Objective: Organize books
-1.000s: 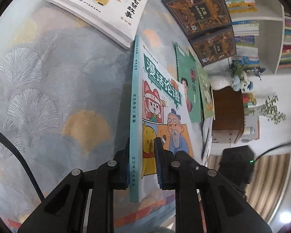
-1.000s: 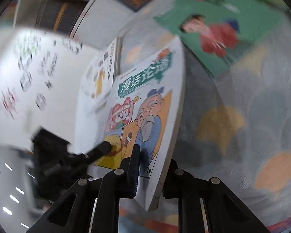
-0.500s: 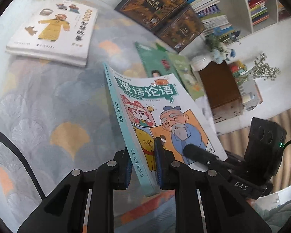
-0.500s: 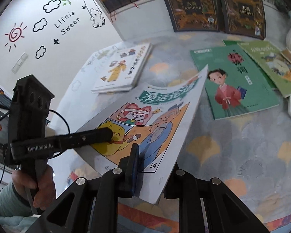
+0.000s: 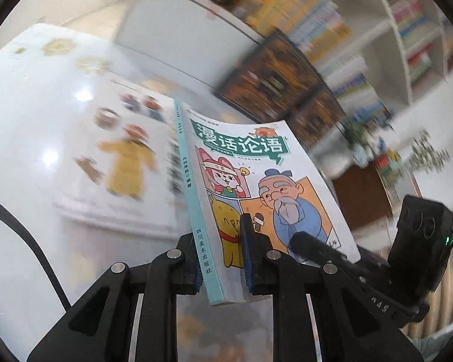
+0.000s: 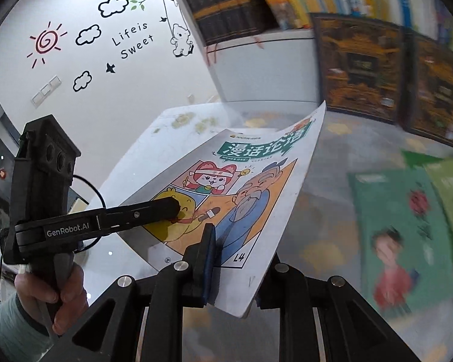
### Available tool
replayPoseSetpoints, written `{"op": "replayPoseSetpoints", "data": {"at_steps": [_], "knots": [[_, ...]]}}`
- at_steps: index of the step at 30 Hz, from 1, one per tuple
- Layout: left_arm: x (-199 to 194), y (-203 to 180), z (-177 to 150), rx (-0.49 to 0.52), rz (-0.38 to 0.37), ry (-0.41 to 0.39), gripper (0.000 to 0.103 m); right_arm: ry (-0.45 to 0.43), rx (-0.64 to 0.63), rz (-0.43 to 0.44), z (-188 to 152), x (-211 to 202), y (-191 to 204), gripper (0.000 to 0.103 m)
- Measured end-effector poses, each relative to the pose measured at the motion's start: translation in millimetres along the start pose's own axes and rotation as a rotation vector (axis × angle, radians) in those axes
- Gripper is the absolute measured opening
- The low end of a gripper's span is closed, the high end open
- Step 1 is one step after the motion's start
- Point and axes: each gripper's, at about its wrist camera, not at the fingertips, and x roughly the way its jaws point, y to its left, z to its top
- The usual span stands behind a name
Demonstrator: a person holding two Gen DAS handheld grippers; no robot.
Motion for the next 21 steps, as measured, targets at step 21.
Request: {"op": "replayPoseSetpoints", "data": {"at_steps": [21], "knots": [[31,99,38,-0.155,0.19,-0.052,0.016,0.187,0.13,0.045,38,152,1,0.031]]}}
